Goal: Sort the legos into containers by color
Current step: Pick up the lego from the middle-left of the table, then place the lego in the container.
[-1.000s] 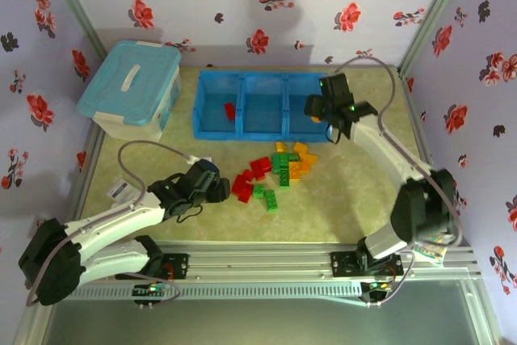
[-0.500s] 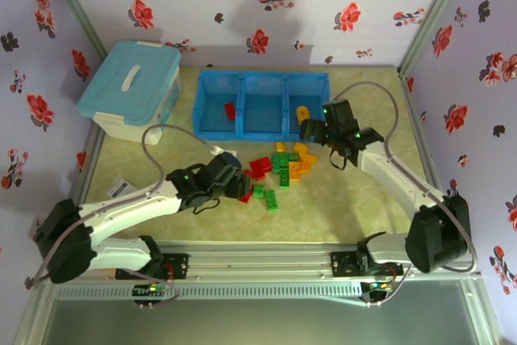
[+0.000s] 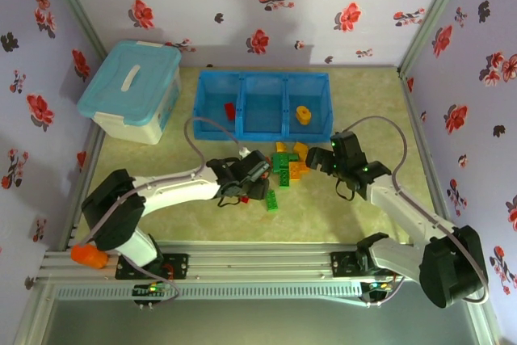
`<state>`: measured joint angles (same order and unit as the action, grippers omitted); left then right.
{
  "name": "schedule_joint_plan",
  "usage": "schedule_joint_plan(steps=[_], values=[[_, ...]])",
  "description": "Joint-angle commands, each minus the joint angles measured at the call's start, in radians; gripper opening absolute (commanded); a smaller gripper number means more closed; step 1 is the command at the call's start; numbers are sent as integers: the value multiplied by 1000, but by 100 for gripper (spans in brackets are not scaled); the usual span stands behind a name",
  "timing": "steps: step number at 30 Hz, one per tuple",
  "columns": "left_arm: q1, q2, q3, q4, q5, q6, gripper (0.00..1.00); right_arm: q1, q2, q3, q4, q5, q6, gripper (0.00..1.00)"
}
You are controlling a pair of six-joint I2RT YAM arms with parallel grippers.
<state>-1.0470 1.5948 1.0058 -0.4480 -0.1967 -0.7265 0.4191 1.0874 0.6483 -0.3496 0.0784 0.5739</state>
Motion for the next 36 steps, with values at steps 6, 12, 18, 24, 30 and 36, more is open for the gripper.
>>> schedule_joint_plan(steps=[6,12,18,24,30,36], values=[[-10,111,92,-68,12,-15,59,6,-41,-39,41,7,37,99],[-9,146,109,-85,19,-28,52,6,-57,-40,38,19,37,99],[-9,155,121,-82,19,-33,28,6,-67,-52,40,20,37,99],[22,139,200,-123,-11,-6,17,6,-92,-70,43,21,41,98],[154,193,425,-172,-36,95,15,7,-104,-84,51,-14,54,97],[284,413,796,-286,-20,222,16,24,-133,-136,75,-48,81,96]])
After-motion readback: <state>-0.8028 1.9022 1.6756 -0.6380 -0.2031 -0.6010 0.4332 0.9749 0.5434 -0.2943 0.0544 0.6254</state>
